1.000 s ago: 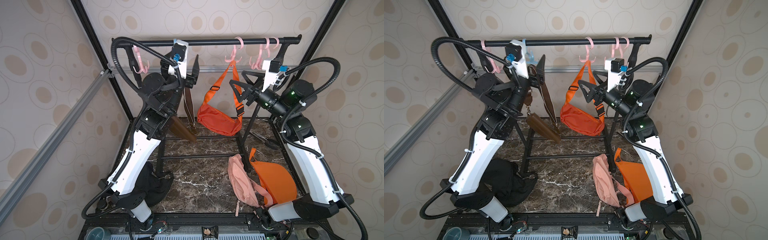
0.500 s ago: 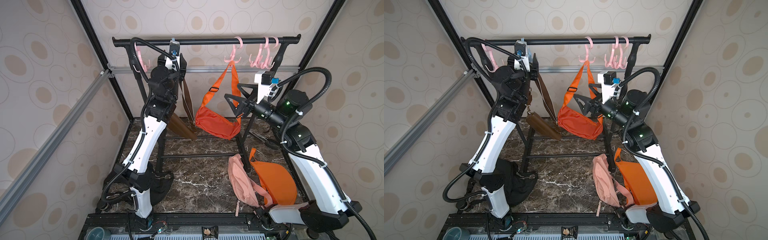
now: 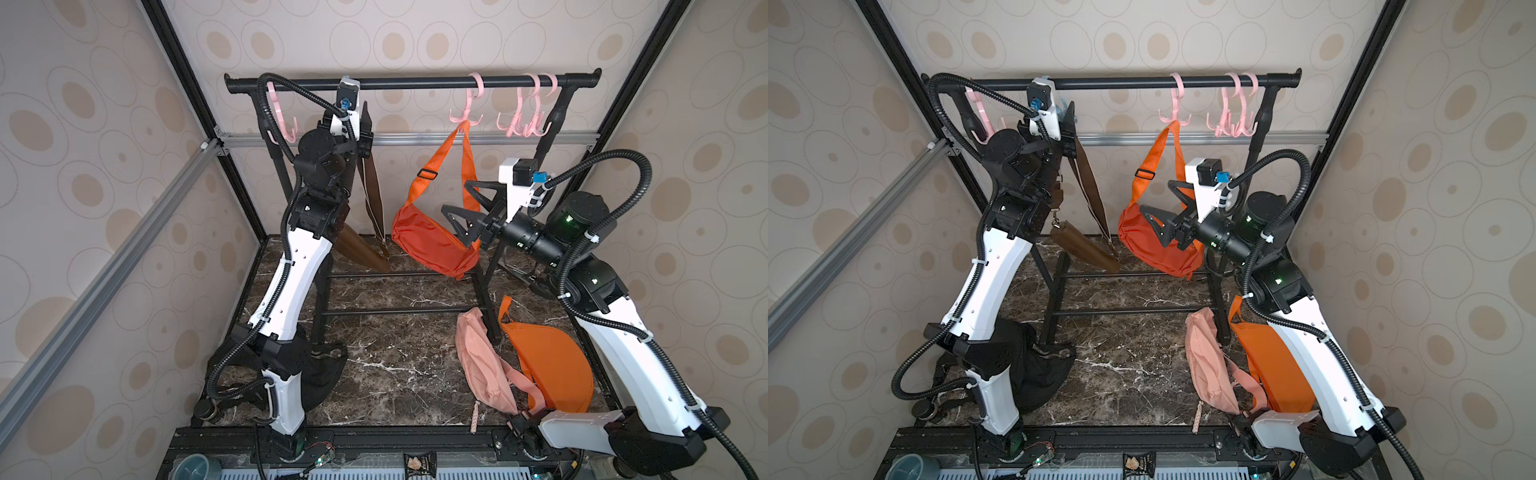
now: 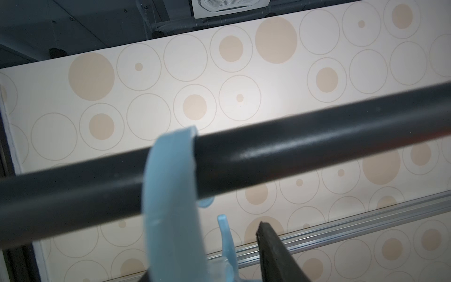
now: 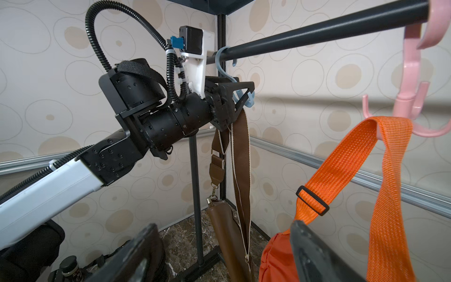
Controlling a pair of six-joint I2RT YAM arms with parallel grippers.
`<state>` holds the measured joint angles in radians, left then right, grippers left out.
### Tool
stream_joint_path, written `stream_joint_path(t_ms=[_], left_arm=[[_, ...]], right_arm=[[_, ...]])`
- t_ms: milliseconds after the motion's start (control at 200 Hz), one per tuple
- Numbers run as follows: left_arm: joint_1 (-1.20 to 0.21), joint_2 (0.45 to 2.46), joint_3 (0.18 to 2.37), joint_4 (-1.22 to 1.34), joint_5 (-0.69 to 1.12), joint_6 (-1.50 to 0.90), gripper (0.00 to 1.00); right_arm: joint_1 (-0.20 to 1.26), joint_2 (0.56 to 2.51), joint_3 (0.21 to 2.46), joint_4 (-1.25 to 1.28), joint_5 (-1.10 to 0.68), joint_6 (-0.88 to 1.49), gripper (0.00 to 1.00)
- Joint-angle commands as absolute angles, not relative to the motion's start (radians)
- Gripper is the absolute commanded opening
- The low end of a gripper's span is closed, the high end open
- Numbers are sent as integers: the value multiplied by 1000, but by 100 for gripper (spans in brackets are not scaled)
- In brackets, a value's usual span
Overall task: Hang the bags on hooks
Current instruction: Adjust the hook on the clothesline.
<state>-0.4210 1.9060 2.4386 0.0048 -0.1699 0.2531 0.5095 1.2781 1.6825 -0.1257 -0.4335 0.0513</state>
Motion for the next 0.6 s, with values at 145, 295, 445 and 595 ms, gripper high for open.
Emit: stream_joint_path(t_ms=[145,295,445,595], left_arm=[[-427,1913,2442,-21,-134,245,16],[-452,1914,2445,-25,-129,245,4],[-512,1923,2447,-35,-137,274,0],[-578,1939,2448,-36,-138,282,0]], right_arm=[[530,1256,1684,-106,-450,14,86],[537,1246,1681,-107,-443,4,85],[540,1239,1676,-105,-436,2,85],[545,1229,1677,-103,-424,-4,85]])
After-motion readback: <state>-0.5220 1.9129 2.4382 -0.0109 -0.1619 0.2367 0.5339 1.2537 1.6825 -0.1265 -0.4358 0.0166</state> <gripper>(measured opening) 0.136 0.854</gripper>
